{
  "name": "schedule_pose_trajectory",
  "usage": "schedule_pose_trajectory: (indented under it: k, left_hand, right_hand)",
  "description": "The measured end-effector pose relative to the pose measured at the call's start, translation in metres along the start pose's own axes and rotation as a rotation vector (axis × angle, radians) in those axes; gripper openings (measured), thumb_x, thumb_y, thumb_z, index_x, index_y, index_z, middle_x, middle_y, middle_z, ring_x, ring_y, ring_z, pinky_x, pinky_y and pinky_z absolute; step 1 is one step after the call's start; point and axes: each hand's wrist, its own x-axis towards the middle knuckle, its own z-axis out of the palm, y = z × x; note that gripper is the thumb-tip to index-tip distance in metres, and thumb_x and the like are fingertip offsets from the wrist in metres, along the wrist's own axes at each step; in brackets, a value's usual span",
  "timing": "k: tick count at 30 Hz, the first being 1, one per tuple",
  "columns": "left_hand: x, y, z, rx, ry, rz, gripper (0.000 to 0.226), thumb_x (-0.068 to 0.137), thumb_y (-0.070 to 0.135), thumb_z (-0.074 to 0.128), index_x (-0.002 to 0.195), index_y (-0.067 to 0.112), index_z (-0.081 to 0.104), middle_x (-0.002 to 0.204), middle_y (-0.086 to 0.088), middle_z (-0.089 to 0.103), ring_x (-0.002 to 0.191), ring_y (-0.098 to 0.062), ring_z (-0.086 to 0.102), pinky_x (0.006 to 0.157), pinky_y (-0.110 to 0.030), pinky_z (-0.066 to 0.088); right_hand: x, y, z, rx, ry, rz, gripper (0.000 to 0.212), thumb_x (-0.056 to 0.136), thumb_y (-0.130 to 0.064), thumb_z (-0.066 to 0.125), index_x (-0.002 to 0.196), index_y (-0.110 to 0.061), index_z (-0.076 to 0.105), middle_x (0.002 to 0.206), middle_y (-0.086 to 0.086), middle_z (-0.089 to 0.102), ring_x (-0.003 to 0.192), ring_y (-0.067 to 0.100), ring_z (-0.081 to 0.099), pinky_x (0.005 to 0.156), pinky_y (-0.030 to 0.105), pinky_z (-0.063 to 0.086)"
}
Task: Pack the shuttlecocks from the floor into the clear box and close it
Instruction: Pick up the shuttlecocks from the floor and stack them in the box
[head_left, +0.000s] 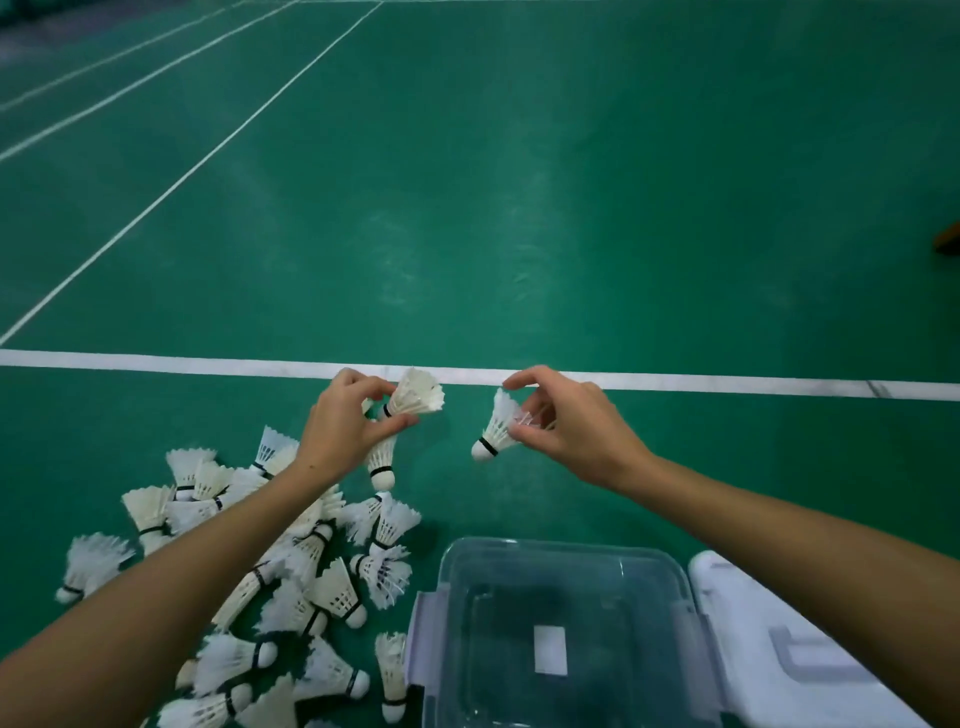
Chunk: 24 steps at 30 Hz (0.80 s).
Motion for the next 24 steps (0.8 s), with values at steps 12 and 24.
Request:
schedule_pose_trajectory:
  k: [12,24]
  left_hand:
    - [-0.117,0.067,-0.018,-0.130,-0.179,0.110,0.041,0.074,0.048,0.082,0.108,0.031,0.066,0.093,0.020,0.065,0.053,0.011,0.052,0.050,-0.007,0.041]
    - [-0.152,0.057,-0.009,-0.013,-0.208,0.250,0.046,0.075,0.054,0.079,0.108,0.022,0.075,0.094,0.020,0.066,0.077,0.024,0.051,0.067,-0.003,0.038]
  right_hand:
    - [-0.182,0.007,0.081,0.008,-0.295,0.104,0.040,0.090,-0.027,0.074,0.123,-0.033,0.053,0.100,-0.010,0.071,0.079,0.009,0.068,0.074,0.036,0.059]
    - [-0.167,0.041,0.162,0.070,-0.494,0.301,0.050,0.086,-0.017,0.077,0.128,-0.020,0.051,0.093,-0.009,0.066,0.078,0.006,0.061,0.059,0.015,0.043]
